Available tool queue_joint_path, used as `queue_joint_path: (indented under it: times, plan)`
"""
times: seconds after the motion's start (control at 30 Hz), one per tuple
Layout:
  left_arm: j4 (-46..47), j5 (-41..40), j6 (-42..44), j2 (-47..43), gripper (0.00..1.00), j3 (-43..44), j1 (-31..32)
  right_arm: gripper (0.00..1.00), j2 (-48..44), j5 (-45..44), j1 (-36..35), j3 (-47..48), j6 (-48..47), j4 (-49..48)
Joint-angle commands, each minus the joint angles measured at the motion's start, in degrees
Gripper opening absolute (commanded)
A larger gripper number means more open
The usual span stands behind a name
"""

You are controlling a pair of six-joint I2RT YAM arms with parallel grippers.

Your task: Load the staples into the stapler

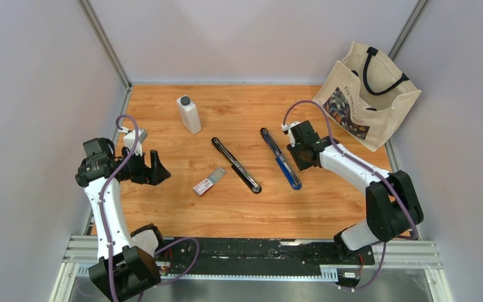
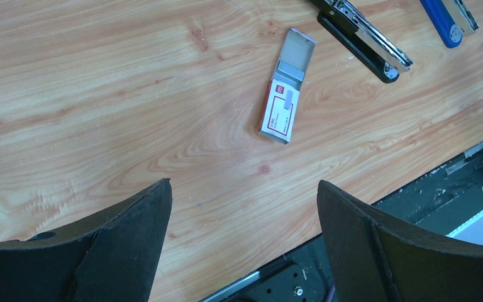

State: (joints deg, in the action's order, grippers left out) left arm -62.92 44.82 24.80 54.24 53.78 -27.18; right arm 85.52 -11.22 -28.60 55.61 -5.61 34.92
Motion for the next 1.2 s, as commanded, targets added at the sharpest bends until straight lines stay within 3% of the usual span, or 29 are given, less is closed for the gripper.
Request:
queue_joint_path:
  times: [0.0,0.37,0.6,0.77,0.97,1.17]
  plan:
    - [0.25,0.80,0.34,-0.10,0.93,0.27,-0.68,0.36,0.26,0.41,5.30,3.53,-6.06,-0.81]
    - [-0.01,1.50,0.95,-0.36,0.93,0.27,-0.77,0.56,8.87,-2.22,6.71,9.06,-36.21,-0.56]
    - [-0.37,1.76,1.22,-0.45,0.93,0.27,-0.68,0.59,16.07,6.91,10.58,21.10,-50.97,13.05]
    - [-0.28,1.76,1.22,-0.10,0.93,0.36,-0.68,0.57,17.76,8.49,11.11,18.31,-62.84,15.18]
    - [-0.37,1.68,1.31,-0.01,0.93,0.27,-0.77,0.55,16.00,15.08,11.99,14.44,-69.45,14.31]
    - [-0.28,1.68,1.22,0.25,0.93,0.45,-0.77,0.53,18.10,14.56,12.16,13.38,-69.72,10.44]
